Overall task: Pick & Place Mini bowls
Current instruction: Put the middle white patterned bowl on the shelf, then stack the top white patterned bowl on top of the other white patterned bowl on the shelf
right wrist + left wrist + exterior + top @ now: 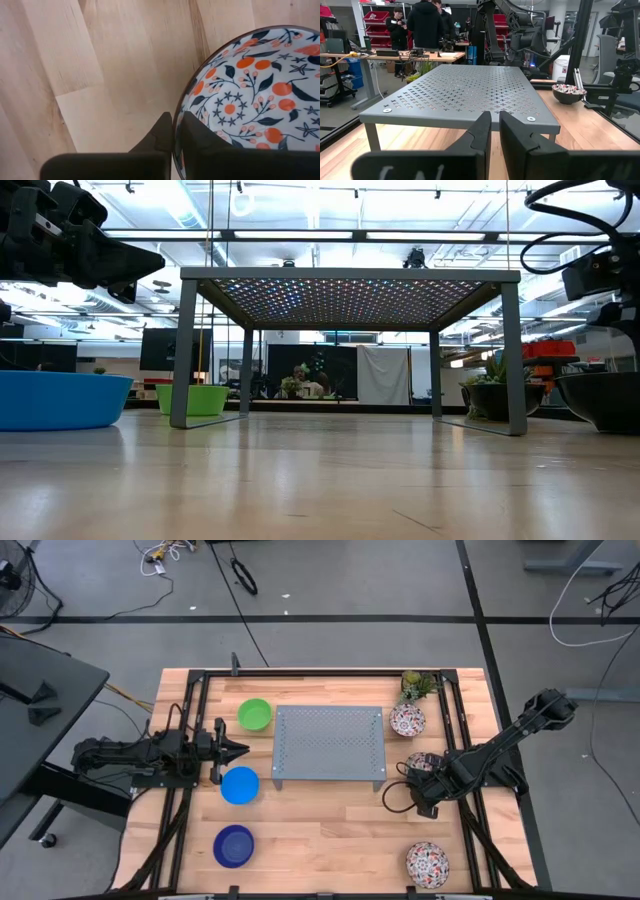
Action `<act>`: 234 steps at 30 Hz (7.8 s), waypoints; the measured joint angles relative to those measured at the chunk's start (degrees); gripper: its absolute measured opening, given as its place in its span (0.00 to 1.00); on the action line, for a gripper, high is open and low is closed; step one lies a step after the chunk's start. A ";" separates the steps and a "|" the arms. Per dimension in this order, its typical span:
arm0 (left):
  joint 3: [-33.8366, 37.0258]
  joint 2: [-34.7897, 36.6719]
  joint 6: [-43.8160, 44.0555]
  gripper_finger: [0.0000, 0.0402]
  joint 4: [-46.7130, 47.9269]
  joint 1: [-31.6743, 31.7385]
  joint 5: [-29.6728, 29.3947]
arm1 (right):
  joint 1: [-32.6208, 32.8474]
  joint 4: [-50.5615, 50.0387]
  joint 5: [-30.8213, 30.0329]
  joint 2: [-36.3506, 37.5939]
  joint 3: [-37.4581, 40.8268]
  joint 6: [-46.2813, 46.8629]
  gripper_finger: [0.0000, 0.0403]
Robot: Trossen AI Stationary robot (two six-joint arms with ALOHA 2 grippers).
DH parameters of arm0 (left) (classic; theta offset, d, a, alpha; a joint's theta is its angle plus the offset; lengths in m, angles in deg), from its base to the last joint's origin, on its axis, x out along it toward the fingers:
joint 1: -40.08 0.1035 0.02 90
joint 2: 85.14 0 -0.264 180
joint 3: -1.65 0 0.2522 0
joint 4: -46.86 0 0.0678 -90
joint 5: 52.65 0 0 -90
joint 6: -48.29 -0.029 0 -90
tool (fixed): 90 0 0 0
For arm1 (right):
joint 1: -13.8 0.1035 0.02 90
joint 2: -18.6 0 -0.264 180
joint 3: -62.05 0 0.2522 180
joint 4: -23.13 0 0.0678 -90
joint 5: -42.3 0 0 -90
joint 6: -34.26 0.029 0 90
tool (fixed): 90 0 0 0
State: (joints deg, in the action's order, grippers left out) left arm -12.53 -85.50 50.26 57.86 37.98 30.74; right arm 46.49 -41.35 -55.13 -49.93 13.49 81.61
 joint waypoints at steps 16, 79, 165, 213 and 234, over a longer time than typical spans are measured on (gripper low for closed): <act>0.00 0.00 0.00 0.11 0.00 -0.01 -0.02 | -0.02 -4.50 0.40 -0.15 -6.83 -1.58 0.00; 0.02 0.00 0.00 0.11 0.00 -0.02 -0.02 | -15.16 -30.28 -13.07 -9.26 -49.86 -58.83 0.00; 0.02 0.00 0.00 0.11 0.00 -0.02 -0.02 | -23.89 -14.41 -2.57 -17.73 -45.59 -78.02 0.28; 0.00 0.02 0.00 0.11 0.00 0.00 -0.02 | -24.11 -21.22 -4.14 1.67 -41.77 -62.76 0.41; 0.01 0.02 0.00 0.11 0.00 0.01 0.00 | -35.52 -20.48 -4.12 6.62 -26.05 -54.68 0.41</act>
State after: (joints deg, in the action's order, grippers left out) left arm -12.52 -85.48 50.26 57.86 37.99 30.74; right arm 10.96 -61.83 -59.25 -43.31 -12.56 26.93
